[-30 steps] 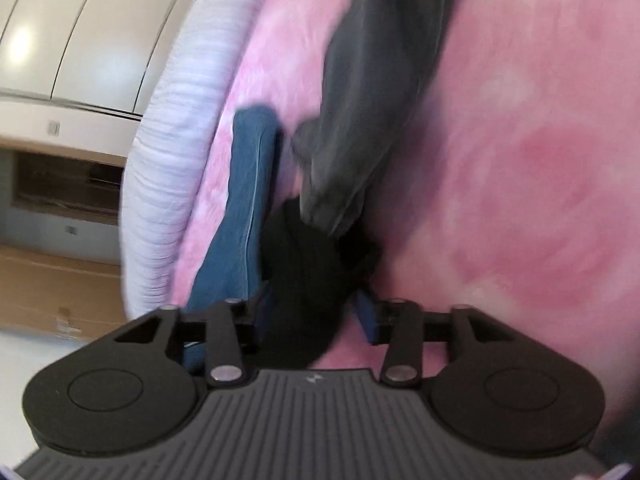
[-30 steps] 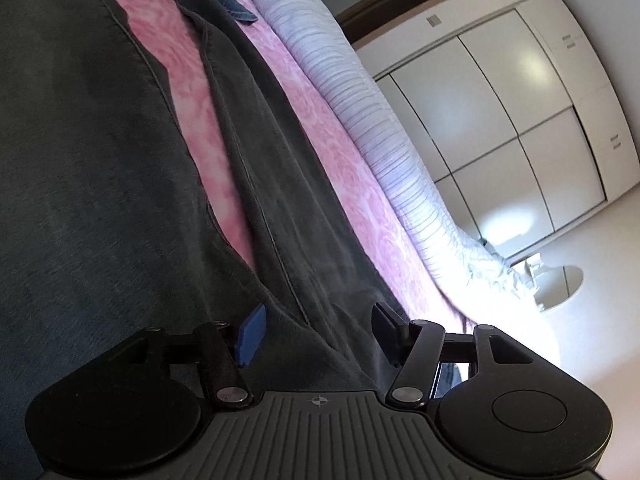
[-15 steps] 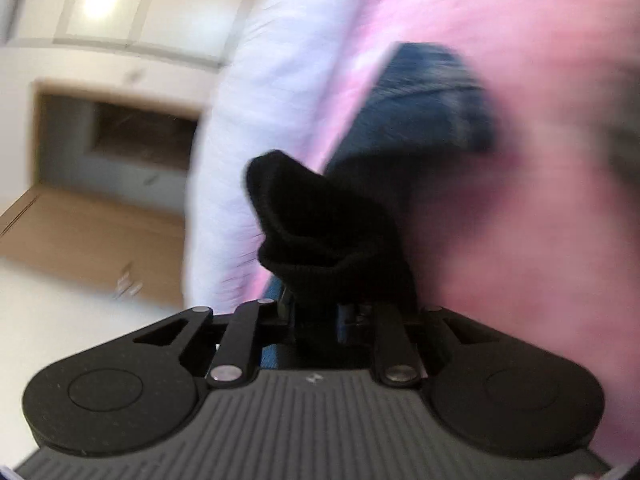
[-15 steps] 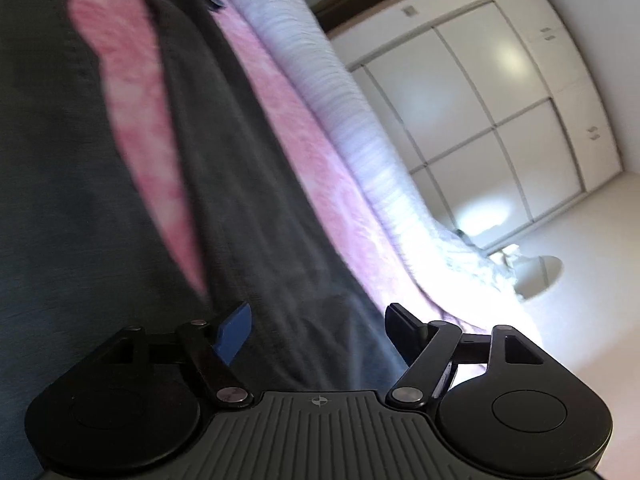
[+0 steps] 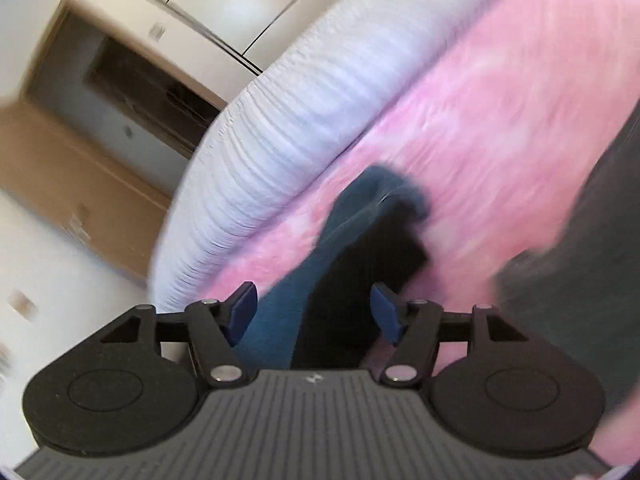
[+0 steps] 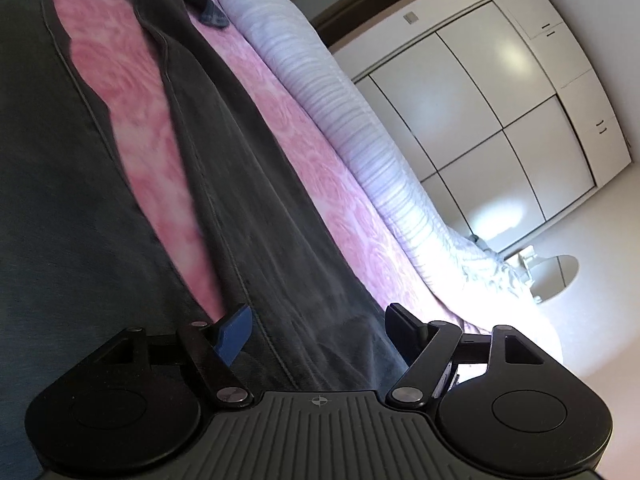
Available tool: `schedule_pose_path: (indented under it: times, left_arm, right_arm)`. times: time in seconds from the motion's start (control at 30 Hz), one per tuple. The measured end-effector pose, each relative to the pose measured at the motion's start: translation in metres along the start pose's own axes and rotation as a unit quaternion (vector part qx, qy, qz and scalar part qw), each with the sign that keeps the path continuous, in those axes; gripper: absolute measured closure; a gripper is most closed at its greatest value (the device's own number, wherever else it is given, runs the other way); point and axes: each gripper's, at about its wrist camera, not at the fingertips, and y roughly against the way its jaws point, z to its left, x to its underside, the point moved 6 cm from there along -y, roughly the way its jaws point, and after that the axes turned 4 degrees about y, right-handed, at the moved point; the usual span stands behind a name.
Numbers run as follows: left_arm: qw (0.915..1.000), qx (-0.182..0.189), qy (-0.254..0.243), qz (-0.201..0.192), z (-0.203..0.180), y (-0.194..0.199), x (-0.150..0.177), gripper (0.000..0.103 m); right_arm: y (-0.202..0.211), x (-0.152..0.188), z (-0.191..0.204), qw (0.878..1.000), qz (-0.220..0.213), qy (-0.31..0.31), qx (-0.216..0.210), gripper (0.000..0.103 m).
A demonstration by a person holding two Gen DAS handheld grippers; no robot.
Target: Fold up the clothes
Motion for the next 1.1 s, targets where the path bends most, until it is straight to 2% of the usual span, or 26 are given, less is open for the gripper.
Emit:
schedule_pose_path:
  times: [0.07,0.17,0.23,0.3,0.37,0.4,0.47,0.53,0.6,0.67,0.7,0.73,0.77,0.83,0.9,0.97,1.0,1.07,1.1]
  left_arm:
    - [0.9974,0.051,0.050,0.001,-0.005,0.027,-0.001,0.038]
    - [0.9836,0.140,0.108,0.035,-0.021,0.039,-0.001,0.033]
    - [0.9777,0.160,0.113,0.075,-0.037,0.027,0.010,0.033]
    - [0.9677,0.176,0.127,0.129,-0.050,0.011,0.025,0.034]
    - [0.9483,0.218,0.157,0.170,-0.063,0.006,0.044,0.062]
    - [0.9419,0.243,0.170,0.157,-0.065,0.008,0.045,0.087]
    - [0.9579,0.217,0.141,0.124,-0.065,0.027,0.043,0.091]
    - [0.9740,0.174,0.126,0.071,-0.057,0.049,0.039,0.091]
    - [0.9757,0.165,0.130,0.064,-0.058,0.053,0.043,0.090]
    - [0.9814,0.146,0.106,0.067,-0.067,0.051,0.048,0.092]
    - [0.9848,0.125,0.098,0.071,-0.066,0.048,0.051,0.092]
    - [0.9878,0.103,0.090,0.075,-0.066,0.046,0.053,0.089]
    - [0.9882,0.098,0.092,0.073,-0.063,0.047,0.056,0.083]
    - [0.9933,0.082,0.070,0.043,-0.058,0.062,0.057,0.076]
    - [0.9966,0.077,0.029,0.004,-0.060,0.082,0.059,0.076]
    - [0.9952,0.082,-0.032,-0.042,-0.070,0.108,0.061,0.074]
    - [0.9913,0.089,-0.075,-0.061,-0.080,0.119,0.066,0.073]
    - [0.9768,0.099,-0.167,-0.091,-0.103,0.132,0.078,0.073]
    - [0.9662,0.104,-0.214,-0.101,-0.115,0.135,0.086,0.073]
  right_arm:
    - [0.011,0.000,-0.001,1.000,-0.007,0.004,-0.001,0.030]
    - [0.020,0.000,-0.002,1.000,-0.013,0.002,0.002,0.030]
    - [0.027,0.000,-0.003,1.000,-0.016,0.000,0.004,0.030]
    - [0.031,0.000,-0.004,1.000,-0.018,0.000,0.006,0.030]
    - [0.034,0.002,-0.004,1.000,-0.018,0.001,0.007,0.030]
    - [0.035,0.003,-0.003,1.000,-0.017,0.000,0.006,0.030]
    - [0.034,0.007,-0.004,1.000,-0.012,0.000,0.010,0.030]
    - [0.034,0.009,-0.006,1.000,-0.009,-0.003,0.010,0.030]
    - [0.034,0.011,-0.007,1.000,-0.007,-0.007,0.010,0.030]
    - [0.033,0.009,-0.006,1.000,-0.007,-0.011,0.003,0.030]
    - [0.033,0.008,-0.005,1.000,-0.007,-0.013,-0.001,0.030]
    - [0.034,0.006,-0.005,1.000,-0.008,-0.013,-0.004,0.030]
    - [0.036,0.005,-0.005,1.000,-0.010,-0.014,-0.006,0.030]
    - [0.042,0.003,-0.007,1.000,-0.013,-0.018,-0.008,0.030]
    - [0.048,0.005,-0.012,0.999,-0.013,-0.027,-0.014,0.030]
    - [0.049,0.009,-0.015,0.999,-0.010,-0.041,-0.029,0.030]
    - [0.047,0.009,-0.017,0.998,-0.007,-0.053,-0.041,0.030]
    - [0.041,0.003,-0.023,0.993,-0.012,-0.090,-0.077,0.030]
    - [0.037,-0.002,-0.025,0.990,-0.016,-0.106,-0.092,0.030]
